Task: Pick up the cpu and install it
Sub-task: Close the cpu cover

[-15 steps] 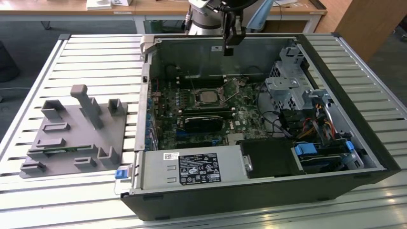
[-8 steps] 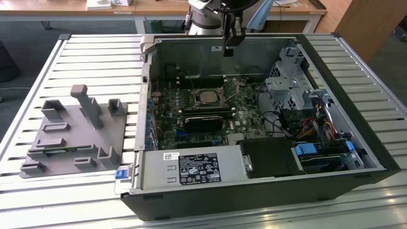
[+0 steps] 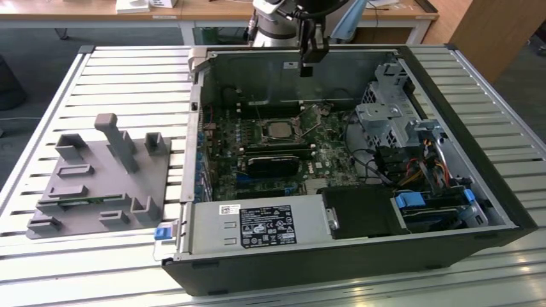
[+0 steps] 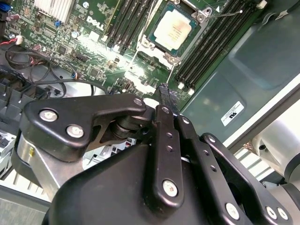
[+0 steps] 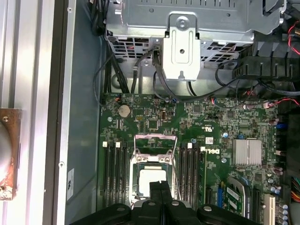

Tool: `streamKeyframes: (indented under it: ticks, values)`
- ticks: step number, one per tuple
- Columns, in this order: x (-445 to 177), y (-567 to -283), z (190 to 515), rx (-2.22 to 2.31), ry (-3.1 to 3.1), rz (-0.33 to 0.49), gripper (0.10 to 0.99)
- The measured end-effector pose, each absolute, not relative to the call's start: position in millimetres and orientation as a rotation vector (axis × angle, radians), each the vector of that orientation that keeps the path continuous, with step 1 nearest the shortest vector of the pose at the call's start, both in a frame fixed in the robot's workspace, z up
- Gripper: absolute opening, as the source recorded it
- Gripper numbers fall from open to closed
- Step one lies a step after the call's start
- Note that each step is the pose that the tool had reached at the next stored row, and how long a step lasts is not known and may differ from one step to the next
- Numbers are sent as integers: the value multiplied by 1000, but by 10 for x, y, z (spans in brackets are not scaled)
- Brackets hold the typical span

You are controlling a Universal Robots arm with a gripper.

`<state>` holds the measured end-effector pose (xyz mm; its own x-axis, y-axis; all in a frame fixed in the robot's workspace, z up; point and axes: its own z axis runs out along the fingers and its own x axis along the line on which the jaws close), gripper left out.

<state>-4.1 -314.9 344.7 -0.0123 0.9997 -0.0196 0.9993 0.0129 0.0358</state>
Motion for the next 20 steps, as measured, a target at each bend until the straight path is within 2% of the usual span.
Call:
streamKeyframes:
  ticks: [20]
  values:
    - [-8, -3148, 3353, 2180, 2207, 18, 106]
